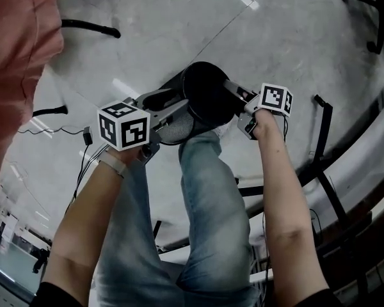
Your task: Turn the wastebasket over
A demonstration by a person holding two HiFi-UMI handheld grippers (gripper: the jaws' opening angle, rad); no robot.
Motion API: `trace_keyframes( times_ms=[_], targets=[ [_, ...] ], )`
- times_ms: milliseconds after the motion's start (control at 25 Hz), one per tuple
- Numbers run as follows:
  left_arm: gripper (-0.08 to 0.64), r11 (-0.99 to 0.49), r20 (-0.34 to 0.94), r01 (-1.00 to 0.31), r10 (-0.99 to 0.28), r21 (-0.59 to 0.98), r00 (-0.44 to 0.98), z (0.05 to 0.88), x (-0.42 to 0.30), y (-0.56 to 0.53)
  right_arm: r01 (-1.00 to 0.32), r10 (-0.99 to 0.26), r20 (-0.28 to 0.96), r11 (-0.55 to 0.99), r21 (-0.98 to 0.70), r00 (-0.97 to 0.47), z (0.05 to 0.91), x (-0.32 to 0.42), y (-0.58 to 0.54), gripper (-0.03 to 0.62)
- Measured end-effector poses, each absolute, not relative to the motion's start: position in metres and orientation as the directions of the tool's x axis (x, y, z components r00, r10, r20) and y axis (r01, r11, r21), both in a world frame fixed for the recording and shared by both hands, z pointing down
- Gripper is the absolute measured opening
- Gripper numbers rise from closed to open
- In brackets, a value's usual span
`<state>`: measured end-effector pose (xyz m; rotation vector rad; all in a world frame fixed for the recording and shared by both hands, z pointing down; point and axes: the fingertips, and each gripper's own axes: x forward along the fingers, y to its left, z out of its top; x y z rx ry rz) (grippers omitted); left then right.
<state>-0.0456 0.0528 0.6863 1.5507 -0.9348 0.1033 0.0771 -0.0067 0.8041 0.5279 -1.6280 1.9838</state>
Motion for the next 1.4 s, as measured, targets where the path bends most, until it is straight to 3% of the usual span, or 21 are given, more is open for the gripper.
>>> trace_keyframes(
  times_ms=[360, 960, 1400],
  targets=[
    [0.196, -0.023, 0.562, -0.644, -0.464, 0.765, 0.685, 0.727, -0.023, -0.008, -0.506, 0.073, 0.512, -0.320, -0.801, -0.856, 0.862, 0.101, -0.027, 0.218],
    [0.195, -0.119, 0.588, -0.671, -0.388, 0.732, 0.710, 0.802, 0.010, -0.070, -0.474, -0.105, 0.599, -0.511, -0.717, -0.794, 0.955, 0.128, -0.047, 0.218],
    [0.196, -0.139, 0.580, -0.672, -0.398, 0.728, 0.711, 0.801, -0.002, -0.071, -0.472, -0.200, 0.647, -0.533, -0.702, -0.736, 0.947, 0.146, -0.062, 0.219]
  ],
)
